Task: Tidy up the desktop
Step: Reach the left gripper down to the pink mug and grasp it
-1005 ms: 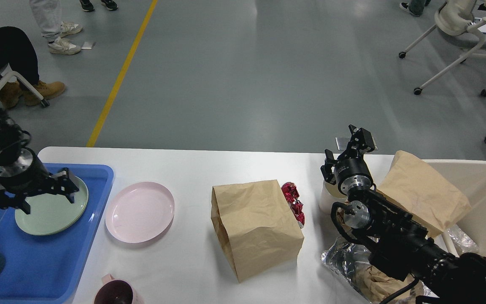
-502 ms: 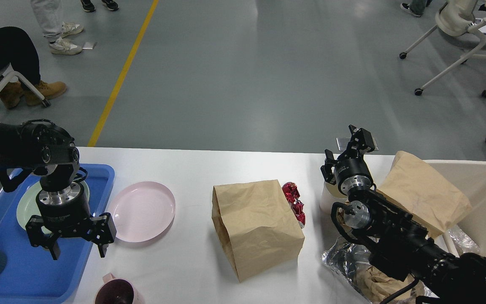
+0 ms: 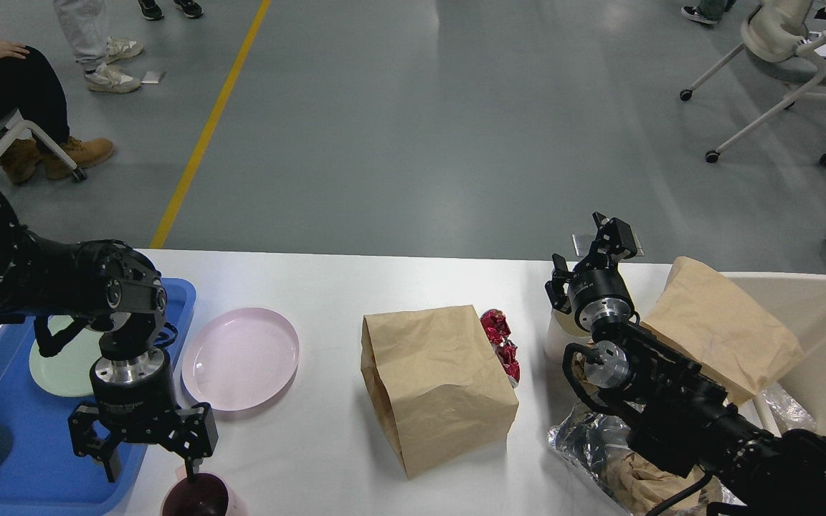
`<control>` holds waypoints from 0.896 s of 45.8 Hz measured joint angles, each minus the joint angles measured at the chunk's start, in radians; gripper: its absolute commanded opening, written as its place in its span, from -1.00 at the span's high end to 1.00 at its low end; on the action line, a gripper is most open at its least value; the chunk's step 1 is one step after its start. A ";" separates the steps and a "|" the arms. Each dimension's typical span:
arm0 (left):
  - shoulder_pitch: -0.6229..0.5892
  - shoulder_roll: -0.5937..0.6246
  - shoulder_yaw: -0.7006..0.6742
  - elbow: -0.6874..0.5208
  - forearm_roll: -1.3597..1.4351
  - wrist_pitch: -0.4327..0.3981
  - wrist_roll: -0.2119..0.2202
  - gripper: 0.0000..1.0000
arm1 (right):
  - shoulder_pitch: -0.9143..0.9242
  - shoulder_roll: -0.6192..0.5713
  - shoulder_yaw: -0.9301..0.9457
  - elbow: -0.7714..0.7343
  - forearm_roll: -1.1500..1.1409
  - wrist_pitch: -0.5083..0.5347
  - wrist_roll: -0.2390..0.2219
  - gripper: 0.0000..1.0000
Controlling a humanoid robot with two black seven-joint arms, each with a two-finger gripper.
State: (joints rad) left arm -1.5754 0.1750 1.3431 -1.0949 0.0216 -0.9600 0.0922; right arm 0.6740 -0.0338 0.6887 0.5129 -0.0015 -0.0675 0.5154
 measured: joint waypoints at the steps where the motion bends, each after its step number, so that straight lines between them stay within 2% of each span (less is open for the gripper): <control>1: 0.000 -0.004 -0.001 -0.006 0.000 0.000 0.000 -0.92 | 0.000 0.000 0.000 0.000 0.000 0.000 0.000 -1.00; 20: 0.033 -0.032 -0.017 -0.022 -0.002 0.000 0.000 -0.91 | 0.001 0.000 0.000 0.001 0.000 0.000 0.000 -1.00; 32: 0.054 -0.025 -0.009 -0.008 0.000 0.000 0.001 -0.77 | 0.001 0.000 0.000 0.001 0.000 0.000 0.000 -1.00; 41: 0.071 -0.024 -0.014 -0.002 0.000 0.040 0.001 -0.28 | 0.001 0.000 0.000 0.001 0.000 0.000 0.000 -1.00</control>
State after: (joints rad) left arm -1.5041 0.1512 1.3288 -1.0970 0.0215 -0.9197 0.0935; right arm 0.6747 -0.0338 0.6888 0.5140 -0.0015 -0.0675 0.5154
